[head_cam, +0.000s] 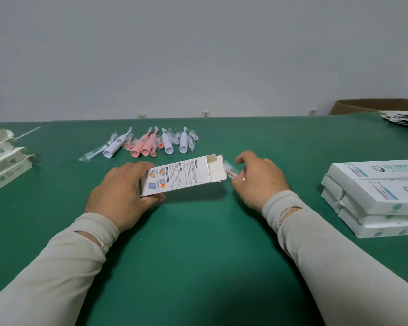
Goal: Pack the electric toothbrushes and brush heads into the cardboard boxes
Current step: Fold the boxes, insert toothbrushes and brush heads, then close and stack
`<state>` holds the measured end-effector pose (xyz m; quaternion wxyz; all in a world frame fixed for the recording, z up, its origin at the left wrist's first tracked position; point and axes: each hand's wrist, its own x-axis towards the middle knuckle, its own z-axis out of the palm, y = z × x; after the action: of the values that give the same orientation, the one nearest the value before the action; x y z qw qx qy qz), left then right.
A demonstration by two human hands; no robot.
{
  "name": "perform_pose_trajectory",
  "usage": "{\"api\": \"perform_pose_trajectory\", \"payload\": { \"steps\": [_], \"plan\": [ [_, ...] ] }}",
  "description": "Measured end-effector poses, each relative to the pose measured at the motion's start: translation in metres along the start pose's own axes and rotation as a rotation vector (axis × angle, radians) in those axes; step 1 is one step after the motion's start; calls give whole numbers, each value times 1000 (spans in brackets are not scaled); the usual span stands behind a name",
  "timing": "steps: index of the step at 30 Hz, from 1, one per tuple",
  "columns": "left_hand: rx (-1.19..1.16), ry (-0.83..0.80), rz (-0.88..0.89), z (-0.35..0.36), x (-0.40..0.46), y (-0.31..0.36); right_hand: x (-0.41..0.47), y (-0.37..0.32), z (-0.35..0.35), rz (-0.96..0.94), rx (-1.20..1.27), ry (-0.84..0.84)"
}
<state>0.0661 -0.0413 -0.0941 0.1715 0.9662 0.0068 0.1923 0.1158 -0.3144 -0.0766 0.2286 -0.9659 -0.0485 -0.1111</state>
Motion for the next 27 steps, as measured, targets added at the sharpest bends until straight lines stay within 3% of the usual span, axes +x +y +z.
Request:
{"api": "perform_pose_trajectory", "payload": {
  "steps": [3, 5, 8, 12, 21, 27],
  "plan": [
    [6, 1, 1, 0, 1, -1, -1, 4, -16, -15, 286, 150],
    [2, 0, 8, 1, 0, 0, -6, 1, -24, 12, 605, 145],
    [-3, -8, 22, 1, 0, 1, -14, -9, -28, 103, 1122, -15],
    [-3, -4, 28, 1, 0, 1, -25, -21, -34, 75, 1458, -231],
    [-9, -12, 39, 0, 0, 1, -30, -18, -37, 40, 1621, -572],
    [-3, -22, 38, 0, 0, 2, -25, -16, -35, -8, 1618, -520]
  ]
}}
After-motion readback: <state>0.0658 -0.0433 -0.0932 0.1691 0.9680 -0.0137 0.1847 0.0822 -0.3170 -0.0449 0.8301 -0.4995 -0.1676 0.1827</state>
